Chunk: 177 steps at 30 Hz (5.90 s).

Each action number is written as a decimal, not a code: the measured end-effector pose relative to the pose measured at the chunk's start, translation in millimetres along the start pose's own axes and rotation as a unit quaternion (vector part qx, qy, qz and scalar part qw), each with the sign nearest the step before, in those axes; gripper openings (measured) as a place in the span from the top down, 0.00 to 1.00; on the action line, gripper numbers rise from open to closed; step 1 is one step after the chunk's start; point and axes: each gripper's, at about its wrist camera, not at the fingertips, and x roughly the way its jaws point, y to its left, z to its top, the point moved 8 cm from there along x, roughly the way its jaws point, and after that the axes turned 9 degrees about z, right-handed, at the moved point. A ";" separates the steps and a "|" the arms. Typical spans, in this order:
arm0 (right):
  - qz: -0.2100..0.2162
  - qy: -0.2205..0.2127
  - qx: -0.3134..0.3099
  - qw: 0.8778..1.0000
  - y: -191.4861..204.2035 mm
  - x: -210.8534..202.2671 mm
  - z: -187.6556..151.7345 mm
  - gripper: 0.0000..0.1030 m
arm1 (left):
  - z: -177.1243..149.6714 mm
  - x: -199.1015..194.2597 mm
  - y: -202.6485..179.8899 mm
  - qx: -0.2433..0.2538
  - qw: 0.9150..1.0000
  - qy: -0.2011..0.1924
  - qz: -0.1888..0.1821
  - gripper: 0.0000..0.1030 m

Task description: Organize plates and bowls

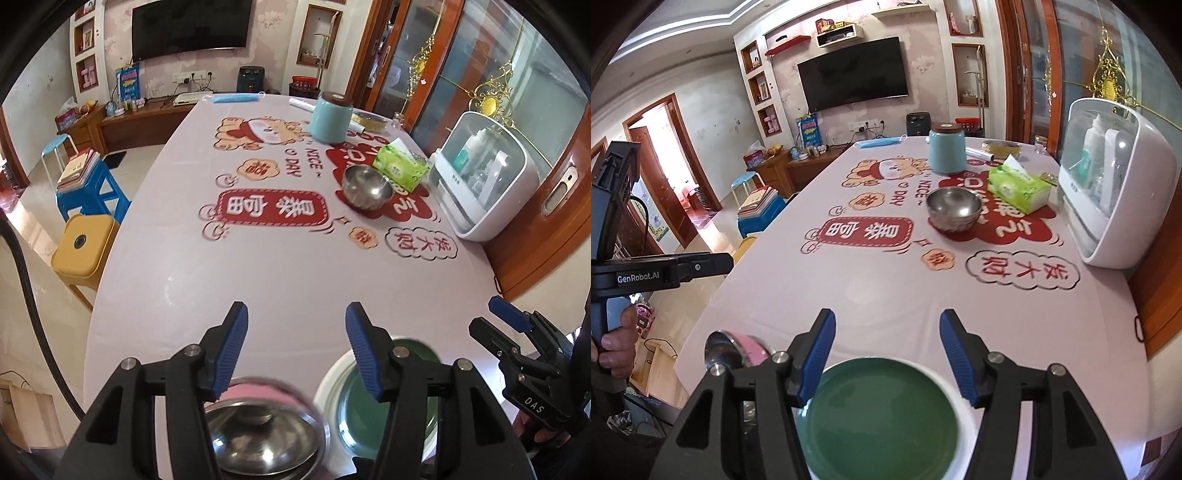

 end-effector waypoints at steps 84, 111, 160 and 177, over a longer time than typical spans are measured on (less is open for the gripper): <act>0.110 0.033 0.195 0.974 -207.8 224.6 84.6 0.69 | 142.8 298.7 -151.2 -0.022 0.993 0.115 -0.016 0.55; 0.122 0.073 0.210 0.967 -188.4 200.7 57.2 0.90 | 103.8 284.0 -158.4 -0.039 0.984 0.167 -0.038 0.86; 0.211 0.102 0.052 0.971 -31.0 52.9 -0.4 0.90 | -36.1 55.1 -81.5 -0.130 0.986 0.098 0.025 0.85; 0.248 0.142 -0.037 0.958 53.5 39.7 -38.6 0.90 | -108.9 11.1 -20.2 -0.195 0.975 0.091 0.045 0.84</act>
